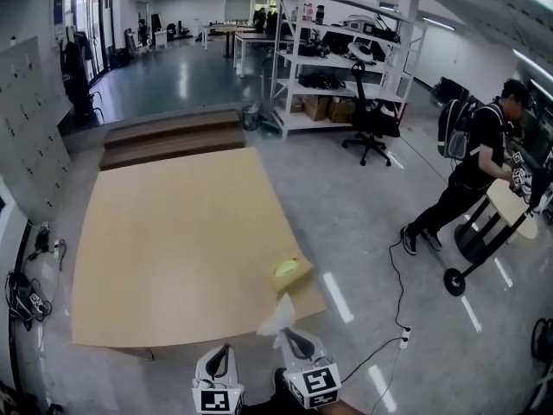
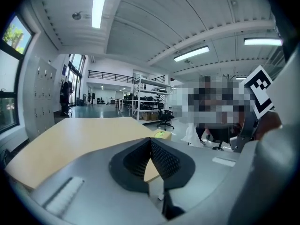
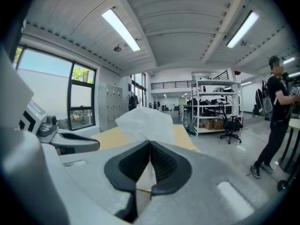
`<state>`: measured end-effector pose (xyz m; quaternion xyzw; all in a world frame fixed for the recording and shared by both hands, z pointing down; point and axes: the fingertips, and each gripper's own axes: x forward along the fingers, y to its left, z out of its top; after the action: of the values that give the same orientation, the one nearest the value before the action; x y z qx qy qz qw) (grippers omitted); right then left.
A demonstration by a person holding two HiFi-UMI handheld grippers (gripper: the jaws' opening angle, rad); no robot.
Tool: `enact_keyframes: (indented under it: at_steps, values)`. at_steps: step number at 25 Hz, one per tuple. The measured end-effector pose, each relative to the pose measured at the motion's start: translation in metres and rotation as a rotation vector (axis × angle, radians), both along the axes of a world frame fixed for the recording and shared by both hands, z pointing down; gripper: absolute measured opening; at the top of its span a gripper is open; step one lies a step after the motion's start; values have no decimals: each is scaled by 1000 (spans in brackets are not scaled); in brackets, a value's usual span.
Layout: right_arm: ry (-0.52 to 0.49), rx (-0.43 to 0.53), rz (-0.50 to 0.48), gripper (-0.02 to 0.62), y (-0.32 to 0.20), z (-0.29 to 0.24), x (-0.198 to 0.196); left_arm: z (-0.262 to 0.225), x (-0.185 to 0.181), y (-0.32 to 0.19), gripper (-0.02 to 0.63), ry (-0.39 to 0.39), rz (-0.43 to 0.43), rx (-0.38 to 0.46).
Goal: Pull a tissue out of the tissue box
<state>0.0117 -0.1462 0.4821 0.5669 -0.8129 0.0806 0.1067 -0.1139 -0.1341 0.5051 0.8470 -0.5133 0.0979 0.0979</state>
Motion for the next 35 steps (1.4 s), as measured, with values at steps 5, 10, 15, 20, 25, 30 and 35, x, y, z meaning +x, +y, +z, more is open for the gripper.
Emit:
enact_keyframes:
  at_steps: [5, 10, 15, 20, 25, 30, 35]
  values:
    - [30, -29, 13, -3, 54, 2, -44, 10, -28, 39, 18, 25, 4, -15]
    - [34, -46, 8, -3, 90, 1, -66, 8, -30, 65, 18, 36, 4, -21]
    - [34, -37, 10, -3, 113, -5, -68, 6, -32, 91, 18, 48, 9, -25]
    - [32, -44, 18, -3, 144, -7, -58, 7, -38, 118, 18, 64, 15, -30]
    - [8, -61, 5, -3, 183, -3, -39, -1, -34, 148, 18, 69, -1, -23]
    - [-18, -54, -14, -3, 220, 4, -8, -11, -4, 190, 18, 56, -26, -20]
    - [-39, -48, -21, -3, 252, -3, 15, -16, 17, 226, 18, 42, -43, -6]
